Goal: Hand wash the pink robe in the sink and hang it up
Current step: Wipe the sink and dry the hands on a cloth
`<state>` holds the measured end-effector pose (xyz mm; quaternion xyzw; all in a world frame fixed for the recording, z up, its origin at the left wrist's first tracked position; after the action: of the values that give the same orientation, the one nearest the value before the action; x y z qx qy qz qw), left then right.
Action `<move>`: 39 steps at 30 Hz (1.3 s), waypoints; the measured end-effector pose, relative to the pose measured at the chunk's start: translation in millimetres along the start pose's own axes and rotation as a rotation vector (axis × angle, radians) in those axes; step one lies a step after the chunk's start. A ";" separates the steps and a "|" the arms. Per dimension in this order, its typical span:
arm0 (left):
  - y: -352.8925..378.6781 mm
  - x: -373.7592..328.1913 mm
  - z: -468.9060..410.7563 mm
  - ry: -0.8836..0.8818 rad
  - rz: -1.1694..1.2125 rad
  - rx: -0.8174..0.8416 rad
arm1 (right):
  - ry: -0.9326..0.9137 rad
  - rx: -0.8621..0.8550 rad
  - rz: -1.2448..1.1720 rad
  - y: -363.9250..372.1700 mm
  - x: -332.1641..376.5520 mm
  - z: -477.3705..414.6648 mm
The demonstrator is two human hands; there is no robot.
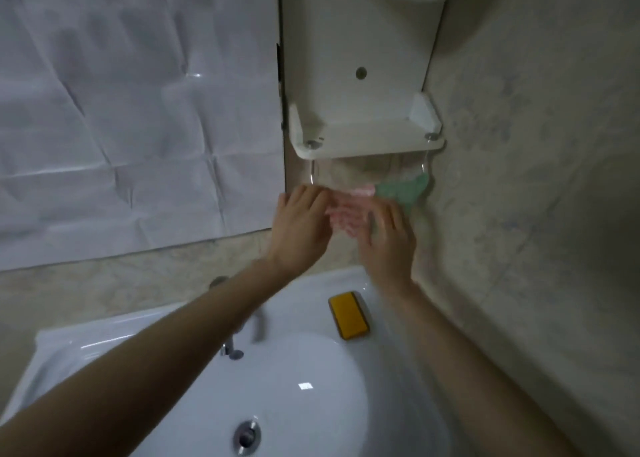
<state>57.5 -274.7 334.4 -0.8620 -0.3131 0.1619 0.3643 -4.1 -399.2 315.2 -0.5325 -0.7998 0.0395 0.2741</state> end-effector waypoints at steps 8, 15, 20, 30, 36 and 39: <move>65.1 71.6 174.7 -0.634 0.371 0.336 | 1.066 0.803 0.230 111.4 -149.2 240.7; 35.5 122.1 250.8 -0.861 0.337 0.300 | 1.036 0.916 0.367 171.5 -191.1 242.3; 19.2 142.9 258.2 -0.867 0.319 0.320 | 0.984 0.914 0.470 184.2 -193.0 238.3; 13.4 149.4 197.1 -0.798 0.442 0.294 | 0.758 1.114 0.180 131.1 -84.3 178.7; 3.0 130.1 136.5 -0.694 0.557 0.291 | 0.356 0.934 0.003 29.7 46.3 18.6; -9.1 111.3 104.6 -0.619 0.592 0.261 | 0.275 0.842 0.011 -12.3 76.9 -63.7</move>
<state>84.2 -141.5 264.0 -0.7723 -0.1241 0.5476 0.2973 -5.4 -351.9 404.0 -0.3790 -0.6670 0.2922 0.5710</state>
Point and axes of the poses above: each hand's wrist, its own z-axis away from the middle knuckle, its own y-axis out of the palm, x = y × z, the point moved 7 cm from there along -z, towards the middle knuckle, and after that the axes turned 8 degrees about -z, right-handed, at the moved point
